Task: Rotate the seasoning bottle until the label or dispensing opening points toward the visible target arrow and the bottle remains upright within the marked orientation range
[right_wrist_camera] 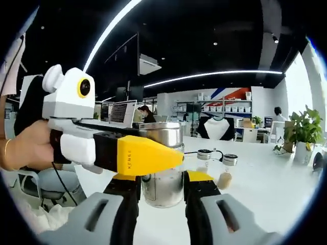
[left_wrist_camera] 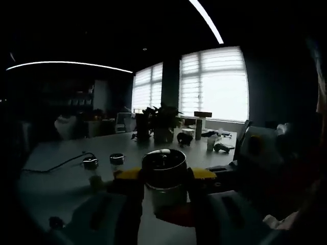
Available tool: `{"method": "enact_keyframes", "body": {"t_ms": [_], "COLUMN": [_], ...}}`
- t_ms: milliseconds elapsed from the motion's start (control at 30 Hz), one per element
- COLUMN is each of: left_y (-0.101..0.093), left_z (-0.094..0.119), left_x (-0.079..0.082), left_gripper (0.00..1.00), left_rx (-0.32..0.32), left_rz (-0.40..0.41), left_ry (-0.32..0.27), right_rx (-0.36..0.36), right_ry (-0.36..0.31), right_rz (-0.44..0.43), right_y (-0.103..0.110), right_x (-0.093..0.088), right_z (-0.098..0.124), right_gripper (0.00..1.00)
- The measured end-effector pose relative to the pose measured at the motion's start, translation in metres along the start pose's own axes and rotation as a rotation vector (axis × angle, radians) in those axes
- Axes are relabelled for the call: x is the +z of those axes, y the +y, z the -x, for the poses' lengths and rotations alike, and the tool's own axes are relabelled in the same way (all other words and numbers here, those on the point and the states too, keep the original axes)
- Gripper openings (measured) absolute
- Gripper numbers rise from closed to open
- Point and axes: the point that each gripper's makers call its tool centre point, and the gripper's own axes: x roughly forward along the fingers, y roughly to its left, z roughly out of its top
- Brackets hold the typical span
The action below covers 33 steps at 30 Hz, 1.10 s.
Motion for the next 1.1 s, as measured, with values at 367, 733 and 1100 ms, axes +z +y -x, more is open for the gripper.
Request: {"method": "enact_keyframes", "body": {"t_ms": [367, 733, 1100], "left_y": [0.009, 0.015, 0.017], "left_z": [0.001, 0.004, 0.005], "left_x": [0.003, 0.007, -0.002], "left_gripper": [0.37, 0.36, 0.35], "left_rx": [0.156, 0.241, 0.199], "left_rz": [-0.028, 0.003, -0.023], "left_ry": [-0.039, -0.063, -0.047], "right_rx": [-0.053, -0.084, 0.022], "right_ry": [-0.005, -0.023, 0.040], "right_rz": [0.027, 0.017, 0.008], "right_y": [0.000, 0.003, 0.007], "right_x": [0.001, 0.001, -0.009], "right_z": [-0.005, -0.005, -0.007], "right_gripper": [0.30, 0.30, 0.30]}}
